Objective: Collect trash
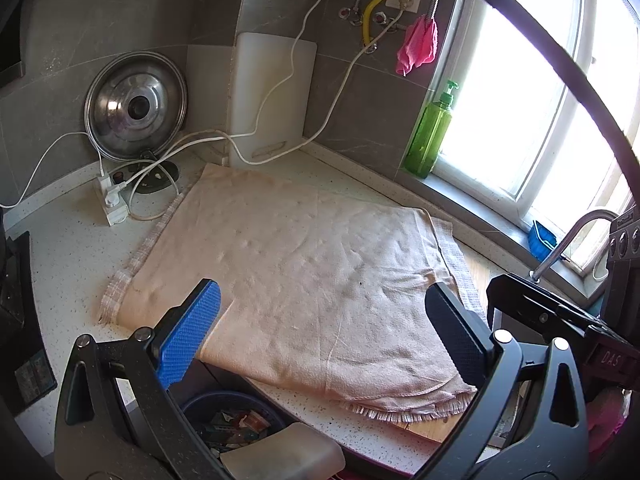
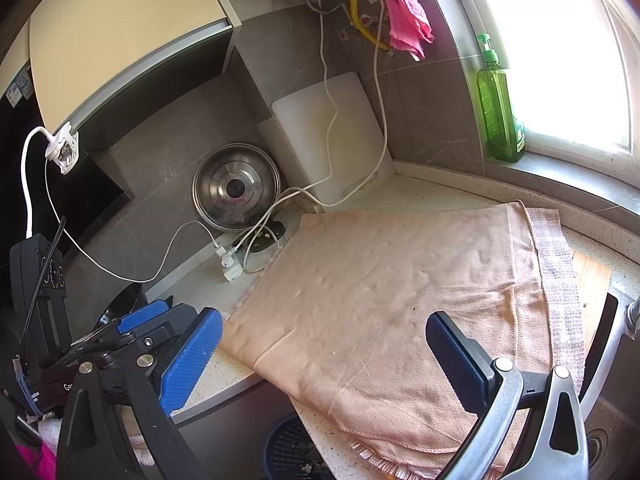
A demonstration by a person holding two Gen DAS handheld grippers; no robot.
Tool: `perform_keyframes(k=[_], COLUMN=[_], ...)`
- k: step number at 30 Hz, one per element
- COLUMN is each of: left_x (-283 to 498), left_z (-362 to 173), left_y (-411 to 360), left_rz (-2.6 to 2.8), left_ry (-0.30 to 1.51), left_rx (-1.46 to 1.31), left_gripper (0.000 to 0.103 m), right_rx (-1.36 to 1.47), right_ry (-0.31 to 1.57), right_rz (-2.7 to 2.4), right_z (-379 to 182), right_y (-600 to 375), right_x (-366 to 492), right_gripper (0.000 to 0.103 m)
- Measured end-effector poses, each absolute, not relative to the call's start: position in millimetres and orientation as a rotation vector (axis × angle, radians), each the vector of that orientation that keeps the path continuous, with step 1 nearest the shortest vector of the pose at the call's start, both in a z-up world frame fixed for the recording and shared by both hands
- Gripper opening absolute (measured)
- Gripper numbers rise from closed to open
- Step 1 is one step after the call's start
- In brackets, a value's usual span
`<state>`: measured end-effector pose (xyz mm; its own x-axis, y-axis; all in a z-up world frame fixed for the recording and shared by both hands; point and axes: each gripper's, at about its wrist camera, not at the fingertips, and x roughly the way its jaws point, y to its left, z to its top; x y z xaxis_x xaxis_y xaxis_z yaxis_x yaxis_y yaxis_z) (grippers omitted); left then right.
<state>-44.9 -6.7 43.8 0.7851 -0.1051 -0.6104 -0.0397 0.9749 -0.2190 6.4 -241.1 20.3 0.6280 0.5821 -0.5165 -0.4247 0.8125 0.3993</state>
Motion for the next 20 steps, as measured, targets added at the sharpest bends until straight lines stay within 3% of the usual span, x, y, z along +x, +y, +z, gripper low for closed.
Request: perform_keyframes(k=[20], left_x=[-43.0], left_z=[42.4], left_y=[-11.9], left_rz=[0.022], left_ry=[0.651], left_rx=[-0.164], left_gripper=[0.103], right_rx=[0.262], right_ry=[0.7], right_rz=[0.583], right_z=[12.0], right_y=[-241.8], right_x=[13.8], right_gripper=[0.103])
